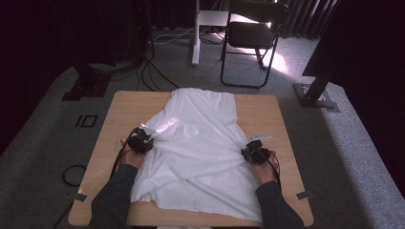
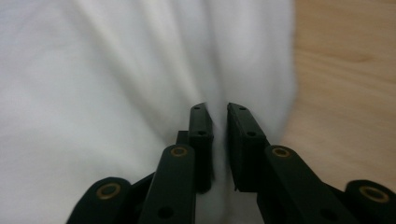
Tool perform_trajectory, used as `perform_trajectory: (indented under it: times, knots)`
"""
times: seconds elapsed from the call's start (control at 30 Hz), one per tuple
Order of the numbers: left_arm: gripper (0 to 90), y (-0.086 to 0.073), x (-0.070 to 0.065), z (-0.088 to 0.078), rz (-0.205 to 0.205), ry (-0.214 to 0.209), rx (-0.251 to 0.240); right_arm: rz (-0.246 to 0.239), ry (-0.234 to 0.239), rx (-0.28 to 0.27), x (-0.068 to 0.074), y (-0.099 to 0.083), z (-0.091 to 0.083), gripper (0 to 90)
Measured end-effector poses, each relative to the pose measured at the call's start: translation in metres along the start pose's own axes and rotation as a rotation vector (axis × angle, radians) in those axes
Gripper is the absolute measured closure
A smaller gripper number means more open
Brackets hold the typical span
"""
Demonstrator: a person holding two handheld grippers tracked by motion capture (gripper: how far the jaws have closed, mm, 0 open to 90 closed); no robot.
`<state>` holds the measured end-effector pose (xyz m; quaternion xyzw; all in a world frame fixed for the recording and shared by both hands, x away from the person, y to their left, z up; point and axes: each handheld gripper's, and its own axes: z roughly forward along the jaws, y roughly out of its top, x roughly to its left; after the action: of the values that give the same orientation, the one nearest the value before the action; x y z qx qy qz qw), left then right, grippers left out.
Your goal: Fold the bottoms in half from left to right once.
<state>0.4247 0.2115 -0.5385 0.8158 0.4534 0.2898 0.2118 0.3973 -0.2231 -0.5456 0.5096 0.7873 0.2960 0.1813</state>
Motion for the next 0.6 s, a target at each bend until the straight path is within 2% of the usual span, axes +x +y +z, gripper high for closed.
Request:
perform_trajectory:
  times: [0.03, 0.07, 0.1, 0.13, 0.17, 0.23, 0.27, 0.33, 0.37, 0.4, 0.47, 0.53, 0.6]
  knots:
    - [71.8, 0.000, -0.002, -0.001, -0.001, -0.010, -0.002, 0.012, -0.024, -0.005, -0.006, 0.001, 0.001, 81.6]
    - [69.8, -0.001, -0.004, -0.003, -0.003, -0.028, -0.007, 0.055, -0.038, -0.009, -0.016, 0.001, 0.002, 81.2]
    - [67.1, -0.002, -0.007, -0.006, -0.001, -0.068, -0.014, 0.082, -0.050, -0.013, -0.021, 0.001, 0.002, 81.2]
    - [63.9, -0.005, -0.011, -0.010, 0.000, -0.125, -0.031, 0.106, -0.076, -0.013, -0.027, 0.001, 0.002, 81.1]
    - [60.8, -0.007, -0.014, -0.012, 0.005, -0.152, -0.043, 0.102, -0.109, 0.000, -0.030, 0.002, 0.001, 80.9]
    - [55.4, -0.012, -0.021, -0.021, 0.035, -0.180, -0.060, 0.084, -0.132, 0.009, -0.029, 0.003, -0.002, 78.2]
    - [53.8, -0.014, -0.024, -0.026, 0.045, -0.181, -0.076, 0.073, -0.124, -0.006, -0.028, 0.004, -0.005, 75.1]
    - [52.5, -0.018, -0.026, -0.037, 0.039, -0.191, -0.111, 0.065, -0.123, -0.045, -0.022, 0.006, -0.015, 69.1]
    - [52.0, -0.020, -0.024, -0.044, 0.025, -0.201, -0.130, 0.062, -0.109, -0.071, -0.019, 0.009, -0.020, 66.9]
    - [51.7, -0.020, -0.024, -0.044, 0.025, -0.201, -0.130, 0.062, -0.109, -0.071, -0.019, 0.009, -0.020, 66.9]
    - [51.3, -0.023, -0.021, -0.054, 0.006, -0.192, -0.139, 0.027, -0.035, -0.127, -0.005, 0.018, -0.029, 60.4]
    - [51.3, -0.026, -0.019, -0.060, -0.011, -0.199, -0.146, 0.014, 0.025, -0.148, 0.005, 0.026, -0.030, 56.2]
    - [51.4, -0.031, -0.017, -0.064, -0.037, -0.202, -0.140, 0.008, 0.088, -0.145, 0.013, 0.033, -0.026, 52.5]
